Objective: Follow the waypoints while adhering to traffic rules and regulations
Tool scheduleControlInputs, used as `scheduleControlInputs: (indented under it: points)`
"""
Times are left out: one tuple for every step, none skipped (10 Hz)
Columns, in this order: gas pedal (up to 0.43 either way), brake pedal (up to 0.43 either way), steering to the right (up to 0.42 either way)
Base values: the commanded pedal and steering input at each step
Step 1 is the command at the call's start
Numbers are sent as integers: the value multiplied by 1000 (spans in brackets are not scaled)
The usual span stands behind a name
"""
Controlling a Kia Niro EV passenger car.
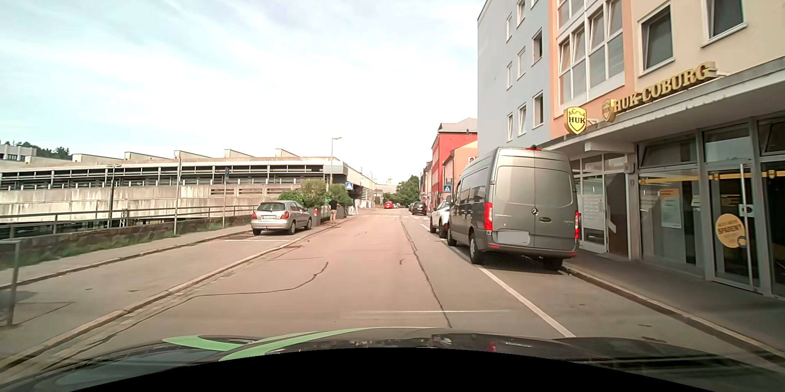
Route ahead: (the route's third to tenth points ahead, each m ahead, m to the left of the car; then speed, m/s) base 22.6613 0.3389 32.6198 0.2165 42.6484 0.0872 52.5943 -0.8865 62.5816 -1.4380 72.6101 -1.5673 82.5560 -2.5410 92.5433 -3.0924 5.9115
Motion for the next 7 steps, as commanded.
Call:
scheduleControlInputs:
  points:
    - [39, 0, -4]
    - [0, 0, -4]
    - [0, 0, -4]
    - [0, 0, -3]
    - [0, 0, -2]
    - [0, 0, -1]
    - [0, 0, -1]
